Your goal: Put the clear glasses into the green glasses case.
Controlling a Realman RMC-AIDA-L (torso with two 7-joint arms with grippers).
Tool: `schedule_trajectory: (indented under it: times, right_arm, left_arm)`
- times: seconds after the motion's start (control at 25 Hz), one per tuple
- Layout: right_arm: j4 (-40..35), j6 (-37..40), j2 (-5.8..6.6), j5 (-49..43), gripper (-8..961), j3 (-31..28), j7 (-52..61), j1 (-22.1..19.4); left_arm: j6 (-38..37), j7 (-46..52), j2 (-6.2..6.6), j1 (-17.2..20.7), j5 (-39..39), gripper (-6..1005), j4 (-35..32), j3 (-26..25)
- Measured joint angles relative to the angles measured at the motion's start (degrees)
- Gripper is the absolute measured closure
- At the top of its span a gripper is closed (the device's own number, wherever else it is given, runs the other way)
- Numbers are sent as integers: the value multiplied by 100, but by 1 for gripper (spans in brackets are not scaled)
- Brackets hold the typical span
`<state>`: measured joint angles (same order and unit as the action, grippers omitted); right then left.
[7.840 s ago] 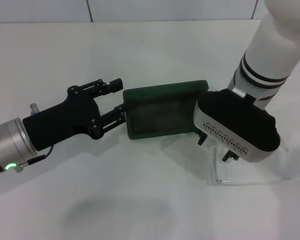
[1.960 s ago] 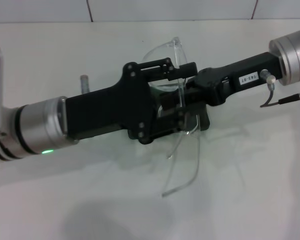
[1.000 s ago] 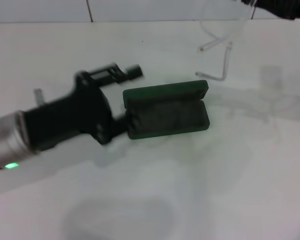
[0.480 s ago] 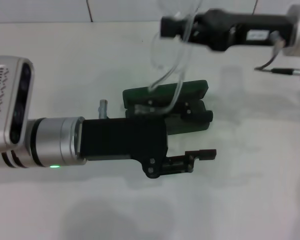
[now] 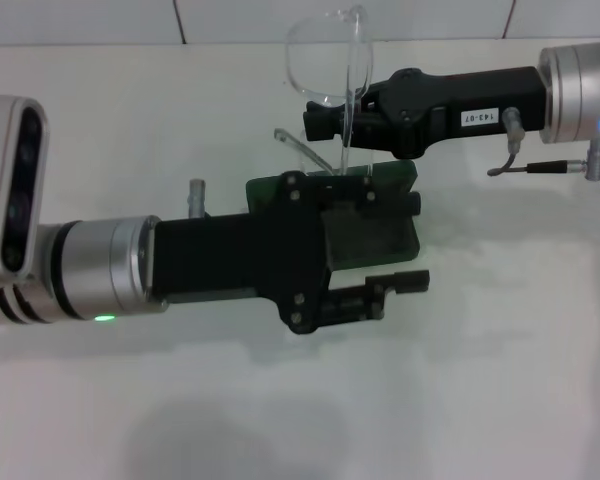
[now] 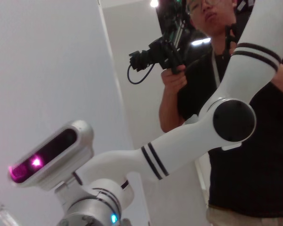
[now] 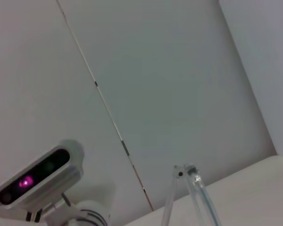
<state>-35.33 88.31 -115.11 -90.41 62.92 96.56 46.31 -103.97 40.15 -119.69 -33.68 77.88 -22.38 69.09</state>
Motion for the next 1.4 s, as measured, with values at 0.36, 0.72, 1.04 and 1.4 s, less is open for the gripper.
schedule_trajectory:
  times: [0.36, 0.72, 1.04, 1.4]
  right_arm:
    - [-81, 138, -9, -375, 830, 87, -118, 138]
    - [-264, 255, -4, -587, 830, 168, -117, 165]
    - [-320, 215, 34, -597, 830, 182, -243, 153]
    - [-334, 185, 35, -845, 830, 163, -358, 133]
  left_arm:
    - [243, 2, 3, -34, -97, 467, -12, -1]
    - [314, -1, 8, -102, -94, 467, -17, 2]
    - [383, 12, 6, -142, -107, 468, -26, 4]
    - [395, 131, 26, -133, -233, 467, -32, -12]
